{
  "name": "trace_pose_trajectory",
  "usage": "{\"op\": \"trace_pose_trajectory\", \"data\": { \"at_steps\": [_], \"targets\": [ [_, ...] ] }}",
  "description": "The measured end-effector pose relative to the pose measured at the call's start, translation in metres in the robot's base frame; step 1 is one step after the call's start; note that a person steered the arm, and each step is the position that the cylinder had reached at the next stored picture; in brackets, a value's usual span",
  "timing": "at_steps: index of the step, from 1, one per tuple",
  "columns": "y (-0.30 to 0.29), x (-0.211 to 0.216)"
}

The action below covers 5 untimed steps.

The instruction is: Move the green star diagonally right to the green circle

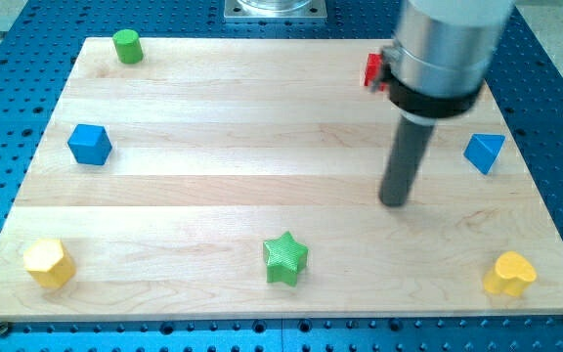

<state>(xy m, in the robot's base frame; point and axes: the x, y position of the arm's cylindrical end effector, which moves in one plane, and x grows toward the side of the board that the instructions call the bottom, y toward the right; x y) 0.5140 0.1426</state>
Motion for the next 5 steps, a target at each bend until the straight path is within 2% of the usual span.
{"op": "trace_pose_trajectory", "data": {
  "at_steps": [1, 3, 4, 5],
  "targets": [
    [0.076, 0.012],
    [0.092, -0.002],
    [-0.009, -0.013],
    [-0.114, 0.002]
  ]
}}
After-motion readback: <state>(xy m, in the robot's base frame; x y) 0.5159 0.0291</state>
